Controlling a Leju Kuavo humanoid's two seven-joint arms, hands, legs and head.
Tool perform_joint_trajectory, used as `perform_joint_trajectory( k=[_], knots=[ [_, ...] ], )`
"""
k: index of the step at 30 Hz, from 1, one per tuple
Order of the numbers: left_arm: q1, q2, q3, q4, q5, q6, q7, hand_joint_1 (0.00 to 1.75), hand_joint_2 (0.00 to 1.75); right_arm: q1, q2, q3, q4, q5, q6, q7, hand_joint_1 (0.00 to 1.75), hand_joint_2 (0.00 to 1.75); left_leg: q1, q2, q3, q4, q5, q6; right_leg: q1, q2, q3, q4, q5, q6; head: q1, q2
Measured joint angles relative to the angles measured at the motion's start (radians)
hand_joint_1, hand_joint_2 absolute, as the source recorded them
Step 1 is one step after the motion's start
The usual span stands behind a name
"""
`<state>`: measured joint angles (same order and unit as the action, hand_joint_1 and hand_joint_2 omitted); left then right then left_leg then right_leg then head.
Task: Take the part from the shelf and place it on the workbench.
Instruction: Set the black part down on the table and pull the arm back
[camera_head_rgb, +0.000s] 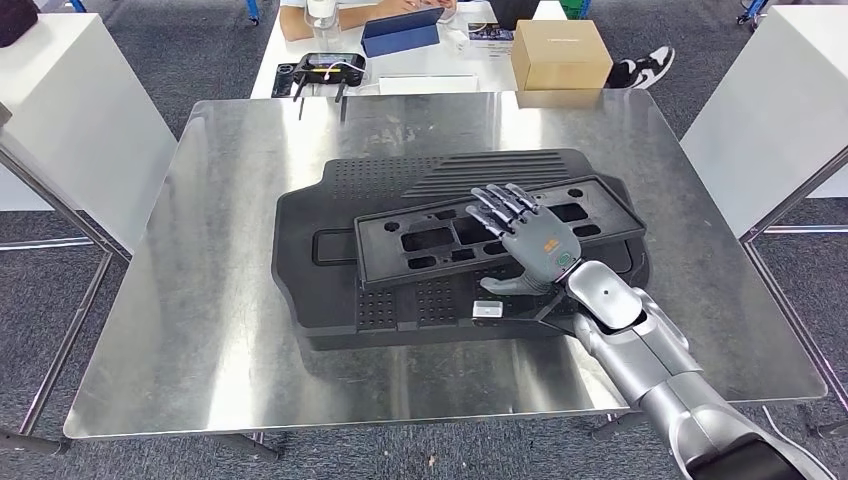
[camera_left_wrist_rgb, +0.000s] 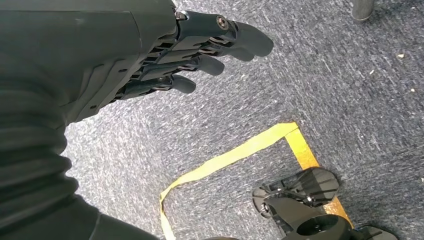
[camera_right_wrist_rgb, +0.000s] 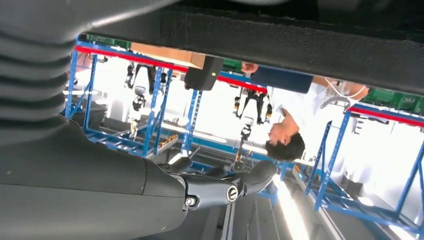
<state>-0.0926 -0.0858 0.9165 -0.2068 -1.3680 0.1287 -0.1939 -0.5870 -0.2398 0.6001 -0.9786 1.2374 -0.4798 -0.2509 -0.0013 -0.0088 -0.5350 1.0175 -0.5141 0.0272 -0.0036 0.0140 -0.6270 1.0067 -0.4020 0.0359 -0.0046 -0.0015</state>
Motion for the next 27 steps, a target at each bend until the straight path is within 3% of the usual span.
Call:
perform_joint_trajectory(
  k=[6,11,18,27],
  knots=[
    [0.0,0.0,0.0,0.0,0.009,-0.002,0.0,0.0,0.0,0.001,0.013,-0.016,0.015,-0.086,0.088,-0.006,0.0,0.0,0.0,0.0,0.0,0.0,0.0,0.0,0.0,0.0,0.0,0.0,0.0,0.0,0.0,0.0],
    [0.0,0.0,0.0,0.0,0.01,0.0,0.0,0.0,0.0,0.048,0.043,-0.074,-0.02,-0.349,0.217,-0.098,0.0,0.0,0.0,0.0,0.0,0.0,0.0,0.0,0.0,0.0,0.0,0.0,0.0,0.0,0.0,0.0],
    [0.001,0.002,0.0,0.0,0.01,0.004,0.003,0.0,0.0,0.157,0.072,-0.137,-0.195,-0.656,0.408,-0.2,0.0,0.0,0.0,0.0,0.0,0.0,0.0,0.0,0.0,0.0,0.0,0.0,0.0,0.0,0.0,0.0],
    [0.005,0.008,0.001,0.0,0.013,0.012,0.004,0.0,0.0,0.265,0.098,-0.149,-0.395,-0.791,0.482,-0.256,0.0,0.0,0.0,0.0,0.0,0.0,0.0,0.0,0.0,0.0,0.0,0.0,0.0,0.0,0.0,0.0]
  ],
)
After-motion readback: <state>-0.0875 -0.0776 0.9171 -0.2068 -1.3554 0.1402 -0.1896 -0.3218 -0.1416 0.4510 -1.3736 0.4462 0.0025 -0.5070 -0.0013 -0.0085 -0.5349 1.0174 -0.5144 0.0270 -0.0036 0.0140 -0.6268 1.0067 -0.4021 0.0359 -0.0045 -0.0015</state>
